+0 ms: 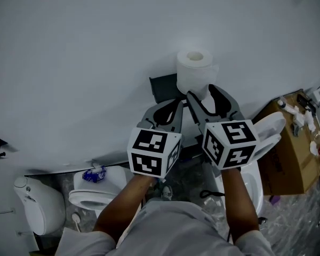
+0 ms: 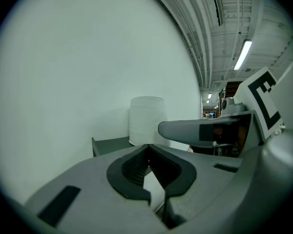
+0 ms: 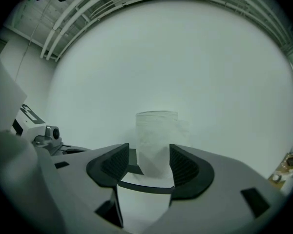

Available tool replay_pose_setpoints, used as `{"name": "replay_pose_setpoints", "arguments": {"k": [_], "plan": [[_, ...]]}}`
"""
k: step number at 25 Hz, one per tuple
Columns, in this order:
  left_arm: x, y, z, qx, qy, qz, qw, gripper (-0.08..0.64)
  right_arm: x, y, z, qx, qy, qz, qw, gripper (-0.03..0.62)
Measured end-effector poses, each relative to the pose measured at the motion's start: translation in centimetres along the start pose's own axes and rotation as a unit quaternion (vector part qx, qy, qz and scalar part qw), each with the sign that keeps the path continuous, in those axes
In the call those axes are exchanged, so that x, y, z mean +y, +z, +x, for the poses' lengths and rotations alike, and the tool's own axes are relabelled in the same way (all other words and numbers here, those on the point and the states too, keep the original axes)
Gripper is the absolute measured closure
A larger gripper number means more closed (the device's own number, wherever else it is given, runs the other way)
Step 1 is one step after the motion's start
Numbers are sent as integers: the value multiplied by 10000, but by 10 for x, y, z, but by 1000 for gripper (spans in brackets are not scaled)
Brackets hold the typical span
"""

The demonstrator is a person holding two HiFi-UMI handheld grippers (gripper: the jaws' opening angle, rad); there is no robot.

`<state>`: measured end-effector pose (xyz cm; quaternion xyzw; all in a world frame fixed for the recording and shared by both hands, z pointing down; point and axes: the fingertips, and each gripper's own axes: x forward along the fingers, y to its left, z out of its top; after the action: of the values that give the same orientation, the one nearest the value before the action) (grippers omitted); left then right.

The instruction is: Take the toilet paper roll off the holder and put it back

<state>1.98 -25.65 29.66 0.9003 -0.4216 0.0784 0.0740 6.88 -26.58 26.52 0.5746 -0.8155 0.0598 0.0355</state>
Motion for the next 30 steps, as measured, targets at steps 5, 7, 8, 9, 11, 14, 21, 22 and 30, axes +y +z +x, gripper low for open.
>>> {"name": "replay_pose_setpoints", "arguments": {"k": [5, 7, 8, 9, 11, 14, 21, 22, 30], "plan": [[7, 8, 0, -56, -94, 12, 9999, 557, -8, 8, 10, -19, -227, -42, 9997, 317], [9, 10, 1, -54, -150, 0, 9999, 557, -9, 10, 16, -15, -267, -28, 9996, 296], [11, 11, 2, -48, -172, -6, 9998, 557, -9, 10, 19, 0, -267, -15, 9996, 282], [12, 12, 3, -44, -190, -12, 9998, 557, -9, 9, 22, 25, -264, -11, 9996, 268], [13, 13, 5, -43, -225, -18, 9997, 557, -9, 8, 27, 69, -296, -36, 9995, 257], [15, 14, 6, -45, -278, -9, 9996, 557, -13, 10, 31, 73, -416, -62, 9991, 247], [18, 18, 8, -66, -319, -24, 9995, 557, -21, 12, 42, 120, -423, -21, 9990, 225], [18, 18, 8, -65, -316, -19, 9995, 557, -21, 12, 43, 125, -406, -11, 9991, 225], [21, 14, 10, -40, -257, -54, 9996, 557, -19, 15, 46, 114, 0, 214, 9997, 199]]}}
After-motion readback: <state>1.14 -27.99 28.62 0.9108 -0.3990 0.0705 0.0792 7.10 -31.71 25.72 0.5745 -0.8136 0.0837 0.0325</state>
